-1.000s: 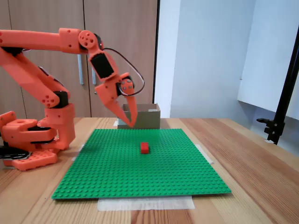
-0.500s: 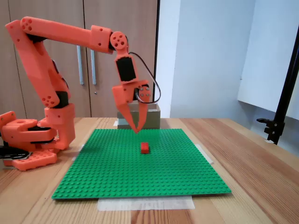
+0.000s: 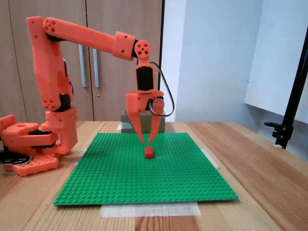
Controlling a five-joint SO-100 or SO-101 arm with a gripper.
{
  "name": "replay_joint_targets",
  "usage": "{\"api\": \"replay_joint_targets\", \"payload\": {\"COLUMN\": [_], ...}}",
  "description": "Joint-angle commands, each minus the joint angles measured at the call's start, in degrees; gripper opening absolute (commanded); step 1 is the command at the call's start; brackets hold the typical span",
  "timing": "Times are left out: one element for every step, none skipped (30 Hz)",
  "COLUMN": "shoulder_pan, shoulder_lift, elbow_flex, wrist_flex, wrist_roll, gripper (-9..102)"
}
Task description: Pick the red lego block and put it in the box.
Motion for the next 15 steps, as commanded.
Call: {"api": "replay_joint_targets", "payload": {"shoulder_pan": [0.1, 0.1, 0.0, -0.1, -0.2, -0.4, -0.5, -0.5, -0.7, -0.8, -1.0, -1.2, -1.5, -1.8, -2.1], "shoulder_lift": [-0.5, -0.7, -0.9, -1.1, -1.1, -1.2, -1.3, -1.3, -1.3, -1.3, -1.3, -1.3, -1.3, -1.3, -1.3], "elbow_flex": [-2.5, -2.5, -2.5, -2.4, -2.3, -2.1, -1.8, -1.4, -0.9, -0.4, 0.1, 0.6, 1.1, 1.5, 2.1], "wrist_flex": [0.1, 0.1, 0.0, -0.1, -0.2, -0.3, -0.5, -0.9, -1.3, -1.7, -2.1, -2.6, -2.9, -3.2, -3.5], "wrist_roll": [1.0, 1.4, 1.8, 2.1, 2.4, 2.5, 2.6, 2.8, 3.0, 3.1, 3.2, 3.2, 3.3, 3.3, 3.6], "gripper": [15, 15, 17, 19, 21, 21, 22, 23, 23, 23, 24, 25, 26, 26, 27]}}
